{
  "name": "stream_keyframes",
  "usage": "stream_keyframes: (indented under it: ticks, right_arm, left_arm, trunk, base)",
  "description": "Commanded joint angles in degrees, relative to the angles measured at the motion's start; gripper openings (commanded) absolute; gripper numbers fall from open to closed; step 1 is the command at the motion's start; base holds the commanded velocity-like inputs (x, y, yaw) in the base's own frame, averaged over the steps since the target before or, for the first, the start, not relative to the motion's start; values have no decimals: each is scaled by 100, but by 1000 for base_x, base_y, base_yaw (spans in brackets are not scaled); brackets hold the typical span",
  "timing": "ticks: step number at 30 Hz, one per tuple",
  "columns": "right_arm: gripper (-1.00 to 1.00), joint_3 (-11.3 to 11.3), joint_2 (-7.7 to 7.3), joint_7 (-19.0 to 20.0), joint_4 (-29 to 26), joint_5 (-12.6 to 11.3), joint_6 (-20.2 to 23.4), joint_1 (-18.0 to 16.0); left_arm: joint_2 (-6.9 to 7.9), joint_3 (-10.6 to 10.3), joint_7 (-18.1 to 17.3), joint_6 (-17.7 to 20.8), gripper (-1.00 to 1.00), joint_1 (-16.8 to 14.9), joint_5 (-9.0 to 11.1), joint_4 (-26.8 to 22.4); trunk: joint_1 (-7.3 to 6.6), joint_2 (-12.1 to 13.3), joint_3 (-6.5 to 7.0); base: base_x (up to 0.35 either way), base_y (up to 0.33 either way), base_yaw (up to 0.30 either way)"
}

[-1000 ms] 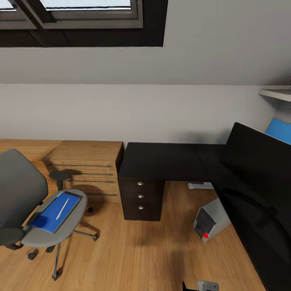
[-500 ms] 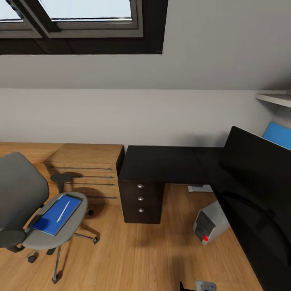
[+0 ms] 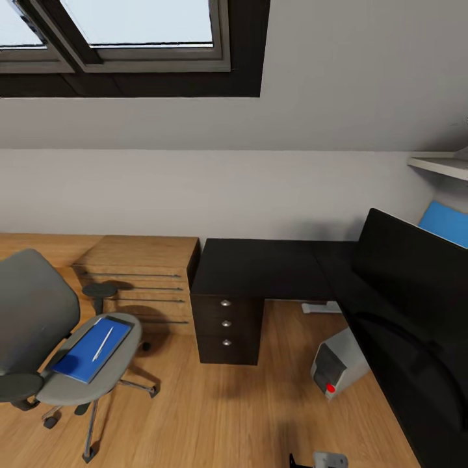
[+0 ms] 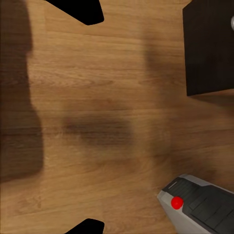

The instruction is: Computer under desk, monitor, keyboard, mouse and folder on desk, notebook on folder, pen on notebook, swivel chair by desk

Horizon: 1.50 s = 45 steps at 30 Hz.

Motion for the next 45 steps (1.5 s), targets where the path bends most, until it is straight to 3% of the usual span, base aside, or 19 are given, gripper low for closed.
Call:
stream_keyframes:
  ticks: [1,21,45]
  right_arm:
    - [100,-35,1,-37,11,62,-21,-6]
    - [100,-31,5,-37,13,57,-14,-4]
    - [100,-26,10,-37,14,53,-12,-4]
  left_arm:
    - [3,-49,40,-22,100,-6,41,3]
    - [12,-49,39,-93,100,-6,23,2]
    - [12,-56,38,-95,100,-6,23,2]
  trunk:
    - [4,-11,-3]
    - [4,-11,170]
    - [4,-11,180]
  base:
    - [0,0,0]
    - [11,34,-20]
    - [24,38,-285]
